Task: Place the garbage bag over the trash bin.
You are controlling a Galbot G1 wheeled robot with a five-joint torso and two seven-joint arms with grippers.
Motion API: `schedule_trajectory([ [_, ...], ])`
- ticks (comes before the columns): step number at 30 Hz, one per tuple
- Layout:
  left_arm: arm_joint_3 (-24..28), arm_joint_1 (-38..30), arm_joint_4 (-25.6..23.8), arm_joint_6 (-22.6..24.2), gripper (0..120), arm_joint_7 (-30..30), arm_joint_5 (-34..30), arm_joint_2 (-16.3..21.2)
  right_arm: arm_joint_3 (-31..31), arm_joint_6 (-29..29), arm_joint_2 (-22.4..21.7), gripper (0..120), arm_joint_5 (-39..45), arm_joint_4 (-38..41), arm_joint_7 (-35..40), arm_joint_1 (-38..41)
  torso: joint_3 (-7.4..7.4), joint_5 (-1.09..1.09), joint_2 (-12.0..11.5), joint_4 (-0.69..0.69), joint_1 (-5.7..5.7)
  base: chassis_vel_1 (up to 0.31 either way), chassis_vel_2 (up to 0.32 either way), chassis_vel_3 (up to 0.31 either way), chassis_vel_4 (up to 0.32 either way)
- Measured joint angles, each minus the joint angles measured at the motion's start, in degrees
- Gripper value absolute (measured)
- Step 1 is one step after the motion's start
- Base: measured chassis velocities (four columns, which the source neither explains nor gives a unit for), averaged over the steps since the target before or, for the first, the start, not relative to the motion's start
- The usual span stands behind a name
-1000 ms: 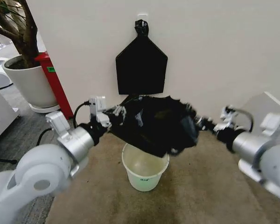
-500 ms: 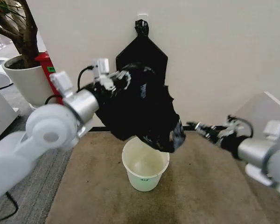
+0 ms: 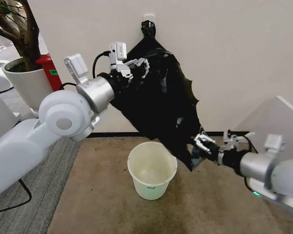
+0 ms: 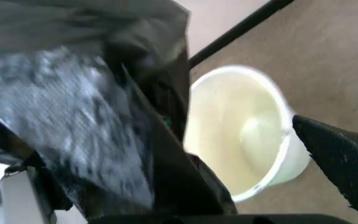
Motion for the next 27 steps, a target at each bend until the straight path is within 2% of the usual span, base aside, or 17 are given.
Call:
schedule_trajectory([
  [7,-0.01,-0.13,0.66,0.06,0,0.12,0.06,-0.56,-0.04,0.66,0.23,100,-2.28,0.0,1.1,-1.18,-0.01,0.0,0.0,0.0,0.0,0.0,0.0,0.0,0.0],
  [11,-0.01,0.45,0.86,0.07,0,0.19,0.6,-0.77,0.41,1.89,0.16,85,-2.9,0.0,1.02,-1.12,-0.01,0.0,0.0,-0.01,0.0,0.0,0.0,0.0,0.0],
  [12,-0.01,0.45,0.86,0.07,0,0.19,0.6,-0.77,0.41,1.89,0.16,85,-2.9,0.0,1.02,-1.12,-0.01,0.0,0.0,-0.01,0.0,0.0,0.0,0.0,0.0],
  [18,-0.17,1.72,0.74,0.08,0,0.49,1.86,-0.14,2.09,2.97,-0.05,60,-4.38,0.0,-0.56,-0.88,0.0,0.0,0.0,-0.01,0.0,0.0,0.0,0.0,0.0],
  [20,-0.32,2.07,0.6,0.09,0,0.52,1.92,0.04,2.56,3.02,-0.18,57,-4.47,0.0,-0.76,-0.77,-0.01,0.01,0.0,-0.01,0.0,0.0,0.0,0.0,0.0],
  [24,-1.22,4.15,-0.36,0.09,0,0.82,2.2,1.16,4.96,3.15,-0.75,37,-5.82,0.0,-2.31,-0.07,-0.01,0.0,0.0,0.0,0.0,0.0,0.0,0.0,0.0],
  [27,-1.36,4.56,-0.55,0.1,0,0.91,2.35,1.32,5.47,3.18,-0.96,30,-5.95,0.0,-2.66,0.07,-0.01,0.0,0.0,0.0,0.0,0.0,0.0,0.0,0.0],
])
